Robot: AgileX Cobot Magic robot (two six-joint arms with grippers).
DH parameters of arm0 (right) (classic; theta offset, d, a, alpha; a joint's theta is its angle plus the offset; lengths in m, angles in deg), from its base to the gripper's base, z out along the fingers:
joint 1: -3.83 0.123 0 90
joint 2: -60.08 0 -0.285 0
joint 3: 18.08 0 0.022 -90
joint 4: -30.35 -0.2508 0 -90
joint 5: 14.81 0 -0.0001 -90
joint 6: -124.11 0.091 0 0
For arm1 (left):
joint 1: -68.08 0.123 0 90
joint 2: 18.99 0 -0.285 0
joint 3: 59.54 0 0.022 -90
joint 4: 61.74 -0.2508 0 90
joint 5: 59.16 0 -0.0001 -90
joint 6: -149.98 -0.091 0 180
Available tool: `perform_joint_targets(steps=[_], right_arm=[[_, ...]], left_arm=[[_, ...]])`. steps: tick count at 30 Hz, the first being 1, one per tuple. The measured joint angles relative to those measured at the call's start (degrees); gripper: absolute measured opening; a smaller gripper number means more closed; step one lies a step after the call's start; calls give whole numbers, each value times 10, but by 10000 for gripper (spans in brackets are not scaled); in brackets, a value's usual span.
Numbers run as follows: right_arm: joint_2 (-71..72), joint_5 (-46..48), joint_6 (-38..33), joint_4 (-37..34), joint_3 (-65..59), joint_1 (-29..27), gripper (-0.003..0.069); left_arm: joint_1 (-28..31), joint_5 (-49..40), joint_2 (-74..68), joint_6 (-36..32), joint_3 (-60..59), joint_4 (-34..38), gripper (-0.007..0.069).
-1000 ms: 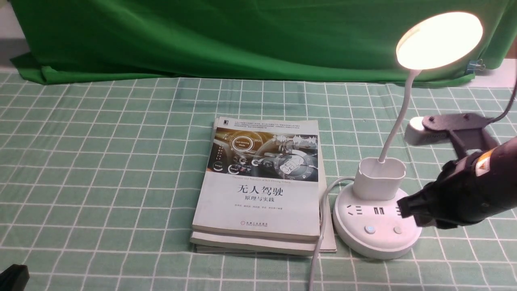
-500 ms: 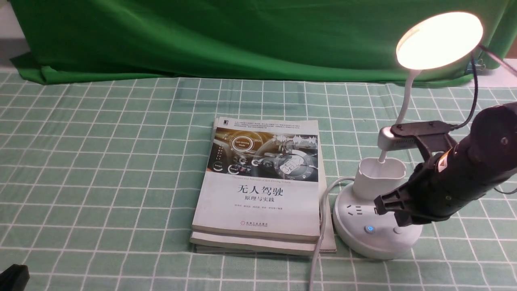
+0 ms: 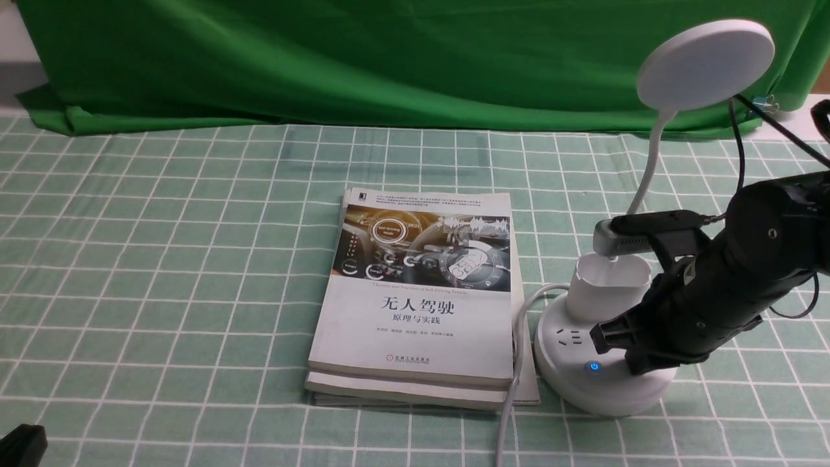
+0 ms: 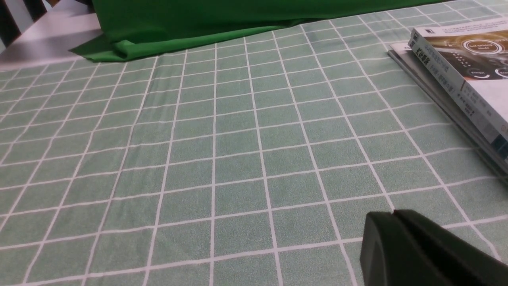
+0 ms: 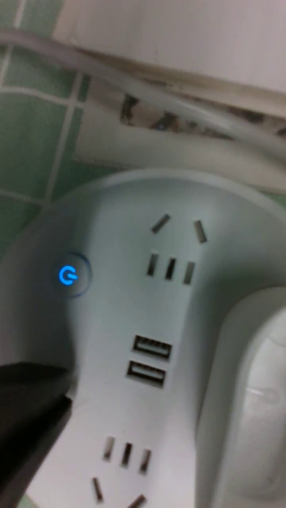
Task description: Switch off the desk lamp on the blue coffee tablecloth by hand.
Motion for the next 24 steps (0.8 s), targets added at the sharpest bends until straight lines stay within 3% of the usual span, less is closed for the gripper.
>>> perform_joint_targets(steps=[18,24], right_arm=[[315,-7,22,-8,-192,0,62],[366,-23,31,-8,-196,0,85]], left_arm=[[0,0,0,0,0,0,0],[0,0,0,0,0,0,0]])
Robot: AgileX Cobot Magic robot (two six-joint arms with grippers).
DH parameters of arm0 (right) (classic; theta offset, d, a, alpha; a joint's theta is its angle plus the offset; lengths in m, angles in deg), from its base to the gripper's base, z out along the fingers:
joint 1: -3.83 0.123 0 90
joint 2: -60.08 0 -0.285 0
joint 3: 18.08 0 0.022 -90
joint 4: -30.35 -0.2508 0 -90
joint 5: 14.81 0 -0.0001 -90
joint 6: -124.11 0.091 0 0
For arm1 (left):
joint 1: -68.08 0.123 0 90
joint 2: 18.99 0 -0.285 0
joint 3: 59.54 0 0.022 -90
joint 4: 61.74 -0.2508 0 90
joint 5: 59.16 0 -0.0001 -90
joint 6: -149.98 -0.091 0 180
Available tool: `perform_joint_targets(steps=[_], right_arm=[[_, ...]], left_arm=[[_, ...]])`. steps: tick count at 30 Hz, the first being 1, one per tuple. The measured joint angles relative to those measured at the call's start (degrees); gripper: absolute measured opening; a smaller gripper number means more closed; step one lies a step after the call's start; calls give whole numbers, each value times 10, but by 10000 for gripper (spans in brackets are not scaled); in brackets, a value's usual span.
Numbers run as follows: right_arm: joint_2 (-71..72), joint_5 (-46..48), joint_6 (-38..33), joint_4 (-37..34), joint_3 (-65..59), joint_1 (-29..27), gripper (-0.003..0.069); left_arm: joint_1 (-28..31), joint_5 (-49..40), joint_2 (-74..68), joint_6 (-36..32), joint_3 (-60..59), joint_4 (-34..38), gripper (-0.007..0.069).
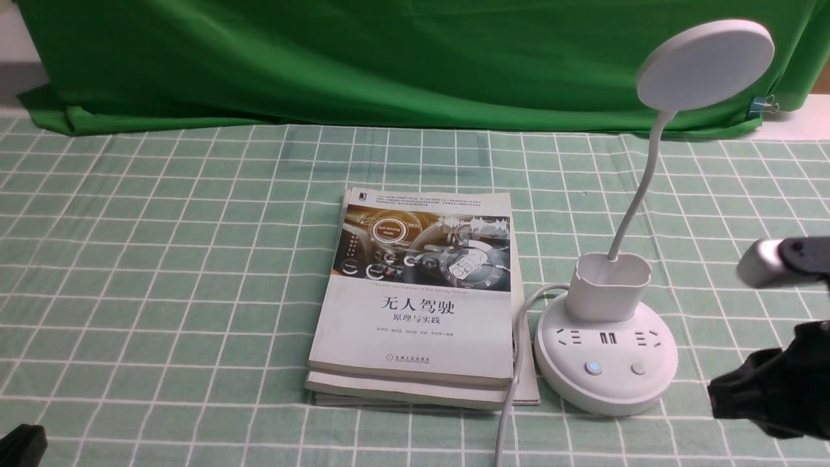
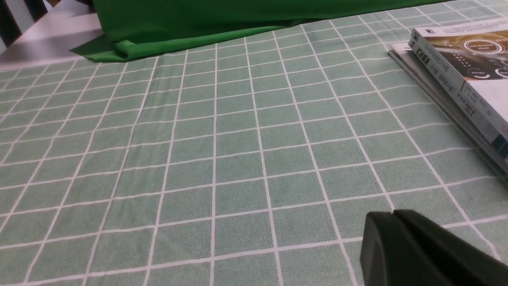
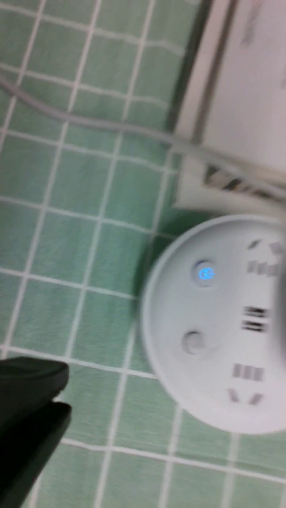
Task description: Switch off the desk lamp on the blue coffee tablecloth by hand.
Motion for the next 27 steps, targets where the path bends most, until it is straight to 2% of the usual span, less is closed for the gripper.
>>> perform_joint_targets(steps=[6,9,13,15,22,27], right_arm=[[6,-41,0,0,0,0,90],[23,-56,-4,0,-2,-3,41],[83,-86,-38,1,-22,-22,32],[149,-125,-60,3,-69,-45,32],[350,-263,-74,18,-245,-105,32],[471,-306,-75,30,-354,-141,32]], left_arm=[[0,0,0,0,0,0,0],[0,0,0,0,0,0,0],[0,0,0,0,0,-2,0],[0,0,0,0,0,-3,0],[0,0,0,0,0,-4,0],[0,0,0,0,0,-4,0]])
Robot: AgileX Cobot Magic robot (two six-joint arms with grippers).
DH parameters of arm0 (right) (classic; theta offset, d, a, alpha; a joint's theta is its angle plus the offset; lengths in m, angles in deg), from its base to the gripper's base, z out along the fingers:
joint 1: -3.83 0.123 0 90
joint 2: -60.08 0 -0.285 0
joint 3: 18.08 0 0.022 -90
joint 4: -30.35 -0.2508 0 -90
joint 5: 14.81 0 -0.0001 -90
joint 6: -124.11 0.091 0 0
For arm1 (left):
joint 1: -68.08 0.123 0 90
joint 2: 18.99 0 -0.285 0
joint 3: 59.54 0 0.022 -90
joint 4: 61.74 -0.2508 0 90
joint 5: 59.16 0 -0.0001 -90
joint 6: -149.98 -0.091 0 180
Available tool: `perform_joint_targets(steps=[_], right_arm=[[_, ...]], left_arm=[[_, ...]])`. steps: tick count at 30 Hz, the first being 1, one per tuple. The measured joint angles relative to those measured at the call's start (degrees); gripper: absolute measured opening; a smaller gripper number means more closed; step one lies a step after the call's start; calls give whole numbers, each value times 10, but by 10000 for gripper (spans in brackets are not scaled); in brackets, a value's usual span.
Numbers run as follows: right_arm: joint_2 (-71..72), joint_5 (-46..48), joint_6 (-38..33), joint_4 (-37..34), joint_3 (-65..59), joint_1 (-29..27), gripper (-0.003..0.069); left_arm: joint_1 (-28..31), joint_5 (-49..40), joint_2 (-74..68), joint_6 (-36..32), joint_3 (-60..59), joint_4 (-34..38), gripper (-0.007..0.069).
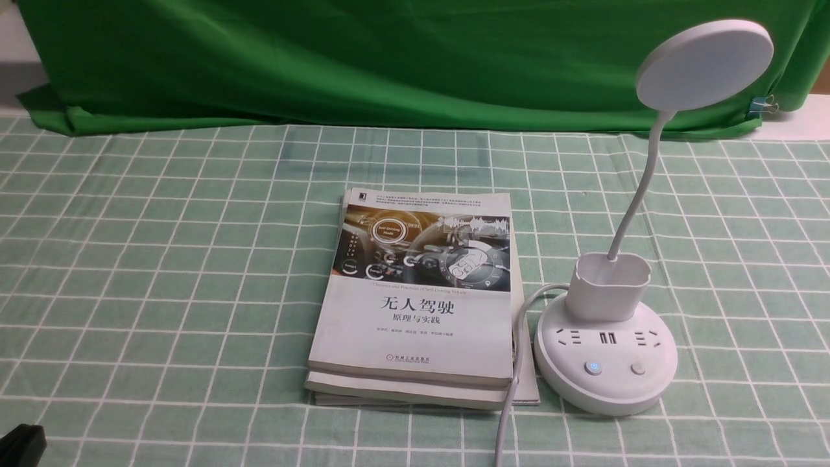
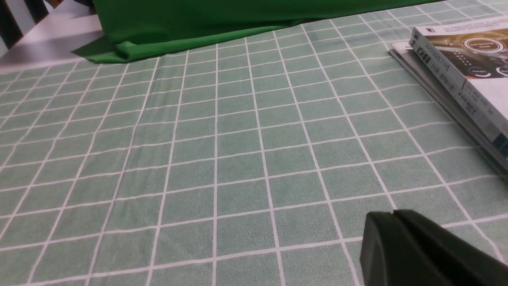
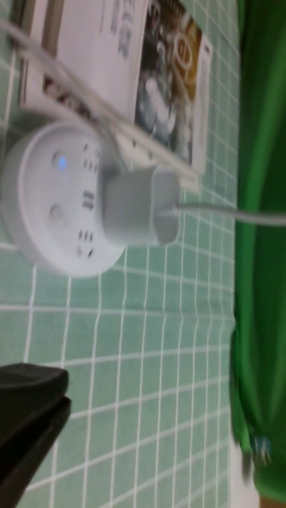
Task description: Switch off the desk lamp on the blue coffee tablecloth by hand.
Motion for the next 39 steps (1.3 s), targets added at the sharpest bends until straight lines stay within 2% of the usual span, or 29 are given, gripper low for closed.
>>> perform_joint_targets(steps=[10,24,39], right_arm=[[116,35,-2,12,-15,-13,32],[119,46,-1,16,-15,-13,30],[119,46,0,16,-15,-13,64]], left_arm=[[0,0,0,0,0,-1,0],[0,0,0,0,0,-1,0],[0,0,0,0,0,-1,0]])
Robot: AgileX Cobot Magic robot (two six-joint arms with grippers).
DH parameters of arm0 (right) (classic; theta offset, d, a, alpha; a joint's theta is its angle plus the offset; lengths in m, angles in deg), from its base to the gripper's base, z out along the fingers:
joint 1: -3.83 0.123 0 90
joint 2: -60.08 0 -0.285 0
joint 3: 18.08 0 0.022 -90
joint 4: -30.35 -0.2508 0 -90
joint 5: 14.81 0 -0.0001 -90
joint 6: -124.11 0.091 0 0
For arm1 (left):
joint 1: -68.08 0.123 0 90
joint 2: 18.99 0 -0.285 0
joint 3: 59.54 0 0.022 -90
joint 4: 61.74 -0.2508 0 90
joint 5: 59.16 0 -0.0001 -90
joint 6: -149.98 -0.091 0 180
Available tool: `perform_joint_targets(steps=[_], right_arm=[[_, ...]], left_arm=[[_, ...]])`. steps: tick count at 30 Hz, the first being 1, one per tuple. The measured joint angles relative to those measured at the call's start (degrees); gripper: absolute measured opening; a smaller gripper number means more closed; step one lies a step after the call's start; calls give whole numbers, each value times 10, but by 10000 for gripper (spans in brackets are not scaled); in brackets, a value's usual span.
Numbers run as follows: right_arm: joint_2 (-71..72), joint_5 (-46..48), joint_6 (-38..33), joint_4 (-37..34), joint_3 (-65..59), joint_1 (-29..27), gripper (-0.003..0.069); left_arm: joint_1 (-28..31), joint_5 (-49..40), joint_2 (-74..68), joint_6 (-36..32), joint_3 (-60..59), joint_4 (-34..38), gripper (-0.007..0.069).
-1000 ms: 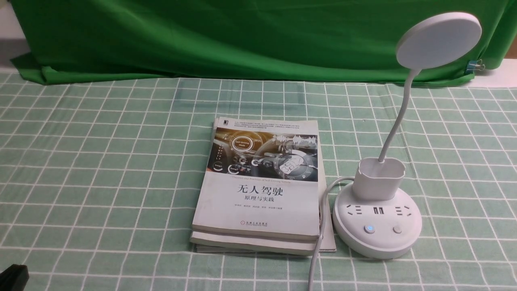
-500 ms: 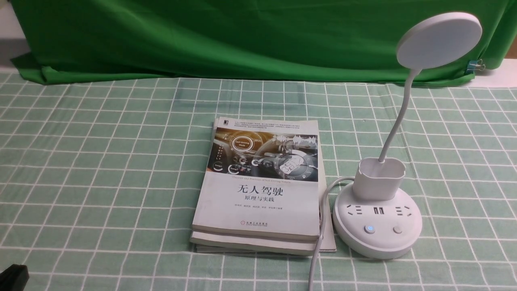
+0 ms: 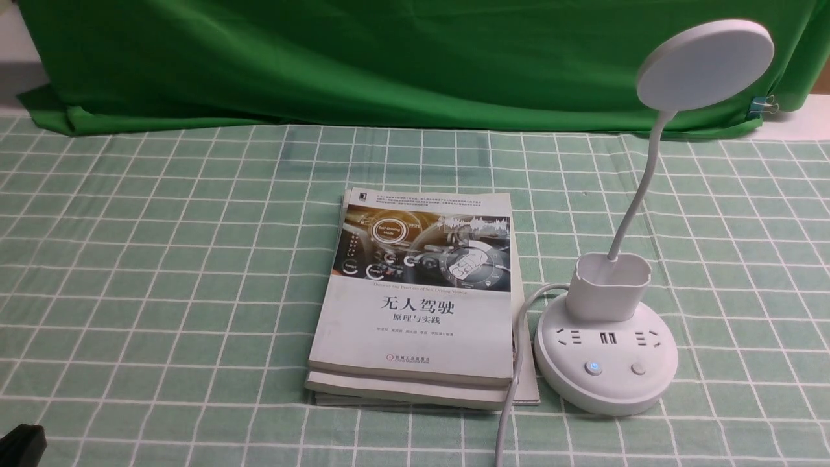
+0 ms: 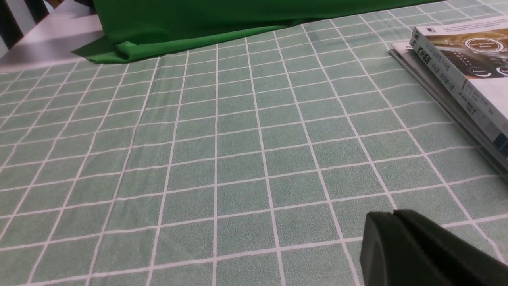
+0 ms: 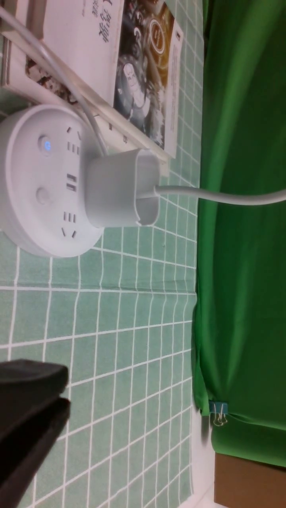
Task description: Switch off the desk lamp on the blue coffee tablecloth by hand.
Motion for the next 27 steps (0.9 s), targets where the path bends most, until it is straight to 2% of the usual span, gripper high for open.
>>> perform_joint_targets(steps=[27], right_arm=[[0,1,0,0,0,0,146]], left_arm=[[0,0,0,0,0,0,0]])
